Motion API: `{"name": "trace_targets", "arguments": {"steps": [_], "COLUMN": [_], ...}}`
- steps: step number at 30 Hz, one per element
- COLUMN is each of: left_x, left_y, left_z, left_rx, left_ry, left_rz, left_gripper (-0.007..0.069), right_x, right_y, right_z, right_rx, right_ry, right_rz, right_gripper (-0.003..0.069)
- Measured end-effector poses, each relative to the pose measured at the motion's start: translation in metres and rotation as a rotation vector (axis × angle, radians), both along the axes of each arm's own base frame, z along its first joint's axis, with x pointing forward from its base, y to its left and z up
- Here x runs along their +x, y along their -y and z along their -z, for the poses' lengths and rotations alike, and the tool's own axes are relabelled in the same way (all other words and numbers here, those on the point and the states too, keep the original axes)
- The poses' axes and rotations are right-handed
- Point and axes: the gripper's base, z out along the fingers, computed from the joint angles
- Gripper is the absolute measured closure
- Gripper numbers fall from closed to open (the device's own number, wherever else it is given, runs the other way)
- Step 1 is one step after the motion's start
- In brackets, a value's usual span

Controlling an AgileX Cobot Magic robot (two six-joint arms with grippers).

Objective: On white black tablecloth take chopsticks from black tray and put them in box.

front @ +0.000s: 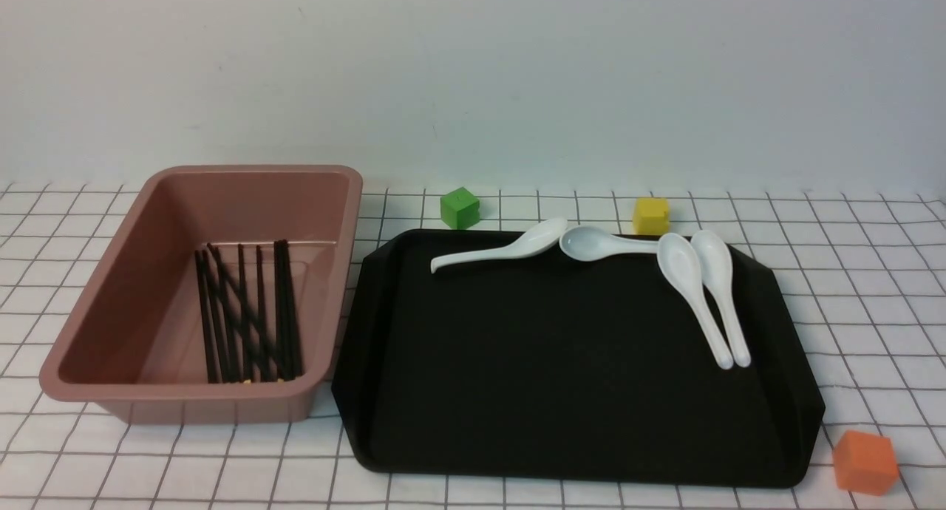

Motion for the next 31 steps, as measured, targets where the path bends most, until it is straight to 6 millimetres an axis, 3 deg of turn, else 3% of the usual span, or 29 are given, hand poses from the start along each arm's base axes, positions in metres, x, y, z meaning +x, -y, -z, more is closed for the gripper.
{"name": "trace_targets", "arguments": {"steps": [31], "left_x": [0.0], "left_y": [0.0], "left_z": [0.0001], "left_rx": [0.0], "left_ry": [-0.001], "left_rz": [0.0], "left_gripper": [0.0386], "right_x": [-0.0001], "right_y": [0.0], "right_z": [0.0002], "right_rx": [0.0], "right_ry": [-0.002], "right_rz": [0.0], "right_gripper": [0.0556]}}
